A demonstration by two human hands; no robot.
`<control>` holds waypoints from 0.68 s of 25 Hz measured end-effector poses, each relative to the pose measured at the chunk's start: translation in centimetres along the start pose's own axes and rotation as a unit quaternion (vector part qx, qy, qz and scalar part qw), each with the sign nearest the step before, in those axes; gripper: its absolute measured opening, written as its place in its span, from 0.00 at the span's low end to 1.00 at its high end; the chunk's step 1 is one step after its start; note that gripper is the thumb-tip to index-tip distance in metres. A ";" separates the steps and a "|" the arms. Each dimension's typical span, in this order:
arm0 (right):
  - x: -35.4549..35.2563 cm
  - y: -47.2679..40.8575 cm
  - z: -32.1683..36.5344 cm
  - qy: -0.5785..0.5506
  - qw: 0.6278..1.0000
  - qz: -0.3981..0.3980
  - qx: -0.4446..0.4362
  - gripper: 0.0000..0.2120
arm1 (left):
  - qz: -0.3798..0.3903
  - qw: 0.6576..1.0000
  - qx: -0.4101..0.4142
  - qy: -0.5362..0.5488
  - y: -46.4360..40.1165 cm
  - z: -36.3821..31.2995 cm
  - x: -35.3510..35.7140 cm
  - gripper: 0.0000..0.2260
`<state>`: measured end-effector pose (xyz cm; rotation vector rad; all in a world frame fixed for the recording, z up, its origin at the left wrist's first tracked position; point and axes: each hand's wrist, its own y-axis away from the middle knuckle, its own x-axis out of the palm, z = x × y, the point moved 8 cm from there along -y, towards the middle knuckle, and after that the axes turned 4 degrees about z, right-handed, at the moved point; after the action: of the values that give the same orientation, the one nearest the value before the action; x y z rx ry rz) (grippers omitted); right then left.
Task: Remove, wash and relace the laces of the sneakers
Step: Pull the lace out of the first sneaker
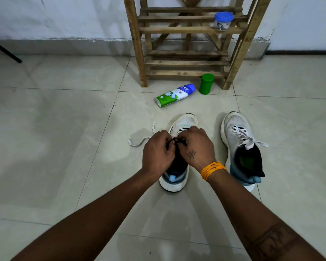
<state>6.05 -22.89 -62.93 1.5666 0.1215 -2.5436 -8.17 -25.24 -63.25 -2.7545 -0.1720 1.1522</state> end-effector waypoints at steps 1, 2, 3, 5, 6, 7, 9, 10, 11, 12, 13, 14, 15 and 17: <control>0.0 -0.2 0.3 0.012 1.000 -0.003 -0.006 0.10 | -0.002 1.000 0.000 0.005 0.2 -0.2 0.0 0.03; 0.1 -0.4 0.7 0.021 1.000 -0.004 -0.019 0.09 | -0.002 1.000 0.000 0.009 0.4 -0.2 0.0 0.04; 0.2 -0.5 1.1 0.030 0.999 0.000 -0.039 0.08 | -0.003 1.000 -0.002 0.013 0.7 -0.1 0.1 0.04; 0.2 -0.5 1.1 0.033 0.998 -0.004 -0.059 0.07 | -0.005 1.000 -0.006 0.018 1.1 -0.1 0.2 0.05; -0.3 -0.6 0.2 0.014 0.999 -0.030 -0.031 0.08 | -0.009 1.000 -0.010 0.019 1.1 0.0 0.1 0.05; -1.0 -0.9 -1.7 -0.020 0.998 -0.060 0.025 0.09 | -0.014 1.000 -0.017 0.020 1.0 0.2 0.0 0.05; -2.0 -1.3 -5.4 -0.082 0.984 -0.084 0.137 0.09 | -0.024 0.999 -0.027 0.023 1.3 0.2 -0.2 0.05; -2.2 -1.1 -6.1 -0.085 0.981 -0.078 0.154 0.08 | -0.023 0.999 -0.024 0.023 1.4 0.1 -0.1 0.05; -2.6 -0.8 -5.7 -0.071 0.985 -0.072 0.137 0.08 | -0.021 0.999 -0.019 0.023 1.6 0.0 0.0 0.05; -3.0 -0.5 -4.4 -0.053 0.992 -0.072 0.092 0.10 | -0.022 0.999 -0.013 0.021 1.7 -0.1 0.0 0.05; -3.3 -0.2 -2.7 -0.032 0.996 -0.070 0.033 0.13 | -0.023 0.999 -0.012 0.020 1.8 0.0 0.1 0.05; -3.4 0.2 -0.8 -0.009 0.998 -0.058 -0.022 0.15 | -0.024 0.999 -0.014 0.020 1.9 0.0 0.2 0.05; -2.9 0.4 0.7 0.020 0.997 -0.032 -0.062 0.15 | -0.024 0.999 -0.017 0.019 1.9 0.0 0.3 0.05; -1.4 0.3 2.3 0.081 0.993 0.019 -0.086 0.11 | -0.024 1.000 -0.009 0.016 2.0 -0.1 0.5 0.05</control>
<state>4.74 -23.35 -60.64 1.6884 0.3165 -2.3058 -7.69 -27.10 -63.88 -2.7669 -0.2444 1.1004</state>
